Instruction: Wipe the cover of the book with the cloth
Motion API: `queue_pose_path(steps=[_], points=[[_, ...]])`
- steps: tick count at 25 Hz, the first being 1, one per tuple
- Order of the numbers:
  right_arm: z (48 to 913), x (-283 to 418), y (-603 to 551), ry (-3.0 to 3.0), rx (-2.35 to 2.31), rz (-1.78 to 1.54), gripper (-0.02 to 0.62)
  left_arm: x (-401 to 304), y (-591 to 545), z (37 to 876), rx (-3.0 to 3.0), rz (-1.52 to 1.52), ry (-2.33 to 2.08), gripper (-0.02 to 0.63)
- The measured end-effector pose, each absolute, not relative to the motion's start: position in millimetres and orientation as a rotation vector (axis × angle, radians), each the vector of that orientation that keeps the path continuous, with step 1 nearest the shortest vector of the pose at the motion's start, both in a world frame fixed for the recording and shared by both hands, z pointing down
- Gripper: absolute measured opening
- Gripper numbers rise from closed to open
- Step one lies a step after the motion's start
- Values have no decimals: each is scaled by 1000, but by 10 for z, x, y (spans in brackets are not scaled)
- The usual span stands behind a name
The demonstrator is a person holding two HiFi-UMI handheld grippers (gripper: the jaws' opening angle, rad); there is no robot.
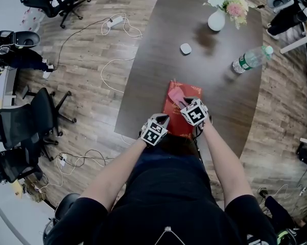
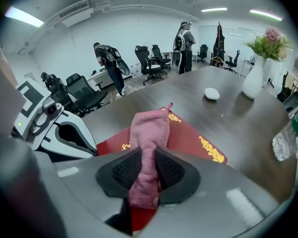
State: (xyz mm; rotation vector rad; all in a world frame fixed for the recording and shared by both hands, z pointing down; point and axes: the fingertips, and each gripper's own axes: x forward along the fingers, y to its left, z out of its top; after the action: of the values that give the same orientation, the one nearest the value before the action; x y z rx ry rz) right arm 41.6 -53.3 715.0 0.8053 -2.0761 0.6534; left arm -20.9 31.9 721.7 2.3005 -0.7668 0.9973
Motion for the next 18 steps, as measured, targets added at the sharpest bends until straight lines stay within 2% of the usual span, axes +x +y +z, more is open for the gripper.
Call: queue_pose_path(steps=[18], points=[[7124, 986, -342, -2019, 888, 687, 94, -212, 338, 7211, 2294, 1003, -766, -5]])
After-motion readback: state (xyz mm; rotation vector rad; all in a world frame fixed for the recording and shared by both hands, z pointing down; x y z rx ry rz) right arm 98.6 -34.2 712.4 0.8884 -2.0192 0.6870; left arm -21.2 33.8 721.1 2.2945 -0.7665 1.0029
